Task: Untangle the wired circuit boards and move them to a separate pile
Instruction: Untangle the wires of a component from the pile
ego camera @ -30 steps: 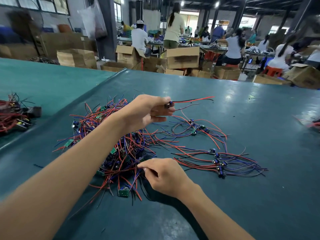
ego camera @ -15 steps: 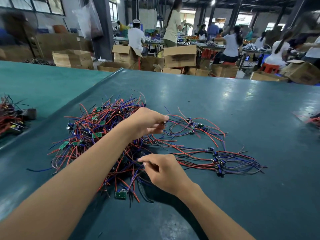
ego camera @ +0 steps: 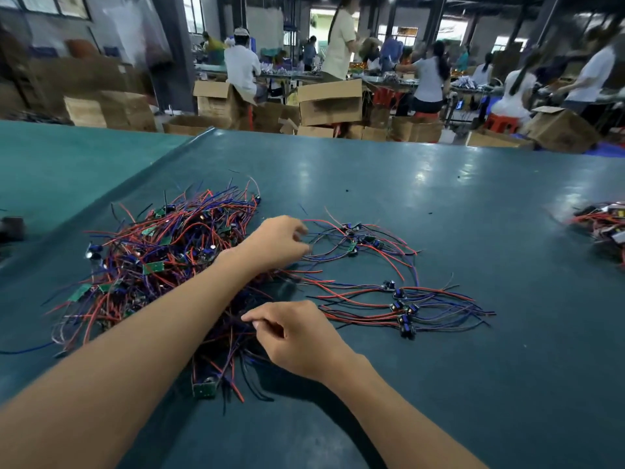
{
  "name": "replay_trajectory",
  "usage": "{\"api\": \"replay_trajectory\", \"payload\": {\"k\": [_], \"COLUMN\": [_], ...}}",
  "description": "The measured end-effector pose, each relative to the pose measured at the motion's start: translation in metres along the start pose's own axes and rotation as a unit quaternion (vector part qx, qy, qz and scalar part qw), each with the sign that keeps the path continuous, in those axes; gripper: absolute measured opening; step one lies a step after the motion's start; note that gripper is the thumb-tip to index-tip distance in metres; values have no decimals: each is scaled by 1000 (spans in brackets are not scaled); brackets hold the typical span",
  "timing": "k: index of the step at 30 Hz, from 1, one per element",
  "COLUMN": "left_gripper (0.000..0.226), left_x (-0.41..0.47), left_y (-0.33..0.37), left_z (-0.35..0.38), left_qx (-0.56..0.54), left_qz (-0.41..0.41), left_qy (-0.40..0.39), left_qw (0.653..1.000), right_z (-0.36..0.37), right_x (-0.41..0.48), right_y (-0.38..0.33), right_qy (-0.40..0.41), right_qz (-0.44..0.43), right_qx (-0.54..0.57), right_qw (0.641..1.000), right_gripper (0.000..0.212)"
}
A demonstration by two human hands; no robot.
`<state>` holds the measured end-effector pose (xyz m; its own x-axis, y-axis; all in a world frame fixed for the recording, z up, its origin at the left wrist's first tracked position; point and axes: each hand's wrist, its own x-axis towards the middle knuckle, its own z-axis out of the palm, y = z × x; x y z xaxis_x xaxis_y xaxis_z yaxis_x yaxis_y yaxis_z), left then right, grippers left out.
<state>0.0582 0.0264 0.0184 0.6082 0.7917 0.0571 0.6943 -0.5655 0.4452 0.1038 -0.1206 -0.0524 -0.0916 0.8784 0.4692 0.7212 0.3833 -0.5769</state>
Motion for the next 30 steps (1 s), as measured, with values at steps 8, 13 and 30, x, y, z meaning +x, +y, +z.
{"api": "replay_trajectory", "payload": {"k": [8, 13, 30], "left_gripper": [57, 62, 30], "left_x": [-42, -78, -76], "left_y": [-37, -55, -82], "left_z": [-9, -32, -17], "left_qx": [279, 259, 144], "left_qz": [-39, 78, -202], "left_qy": [-43, 263, 185], "left_qw": [958, 926, 951], "right_z": [-1, -1, 3], "right_x": [-3, -2, 2], "right_y": [1, 2, -6], "right_qy": [52, 56, 3], "right_qz": [-23, -15, 16], "right_qx": [-5, -3, -70], "right_qw": [998, 998, 997], "right_gripper": [20, 23, 27]}}
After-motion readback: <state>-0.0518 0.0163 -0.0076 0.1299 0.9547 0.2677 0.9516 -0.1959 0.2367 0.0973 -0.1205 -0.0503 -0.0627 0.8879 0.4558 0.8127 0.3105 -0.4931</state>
